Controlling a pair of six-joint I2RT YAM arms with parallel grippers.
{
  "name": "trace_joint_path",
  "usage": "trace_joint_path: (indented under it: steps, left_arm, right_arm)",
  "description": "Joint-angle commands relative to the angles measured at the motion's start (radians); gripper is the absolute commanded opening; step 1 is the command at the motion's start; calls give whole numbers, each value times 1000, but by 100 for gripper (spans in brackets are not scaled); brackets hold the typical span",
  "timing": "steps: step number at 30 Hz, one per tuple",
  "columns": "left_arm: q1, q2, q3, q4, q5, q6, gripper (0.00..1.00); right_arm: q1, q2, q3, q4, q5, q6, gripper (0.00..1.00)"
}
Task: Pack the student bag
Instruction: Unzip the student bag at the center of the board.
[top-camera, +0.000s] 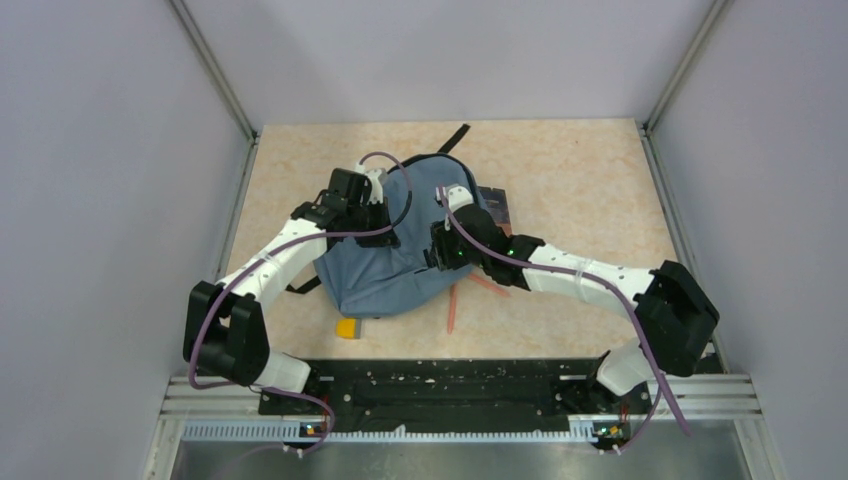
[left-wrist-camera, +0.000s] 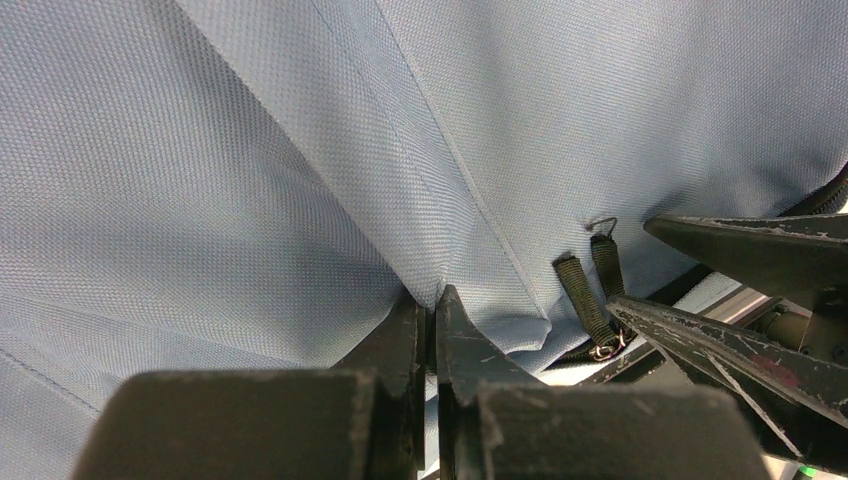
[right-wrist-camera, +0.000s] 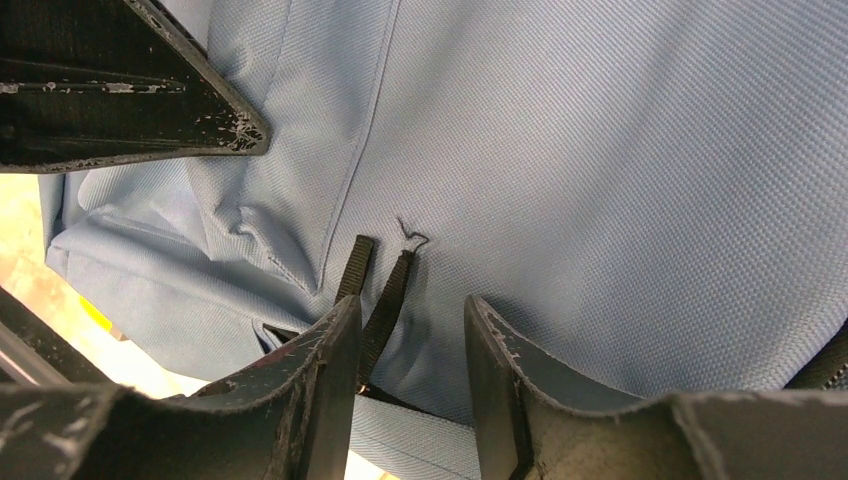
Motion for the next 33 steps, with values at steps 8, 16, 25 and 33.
trace_joint_path:
  steps: [8, 16, 25, 33]
  left_arm:
    - [-1, -24, 26, 13, -6, 15, 0]
    - [0, -21, 27, 11, -9, 16, 0]
    - [-1, -29, 28, 9, -13, 18, 0]
    - [-1, -32, 28, 9, -20, 21, 0]
  right_arm:
    - [11, -3, 32, -33, 16, -13, 39]
    - [37, 34, 69, -58, 42, -26, 38]
    - [92, 93, 121, -97, 112, -35, 39]
    - [109, 94, 118, -128, 229, -44, 28]
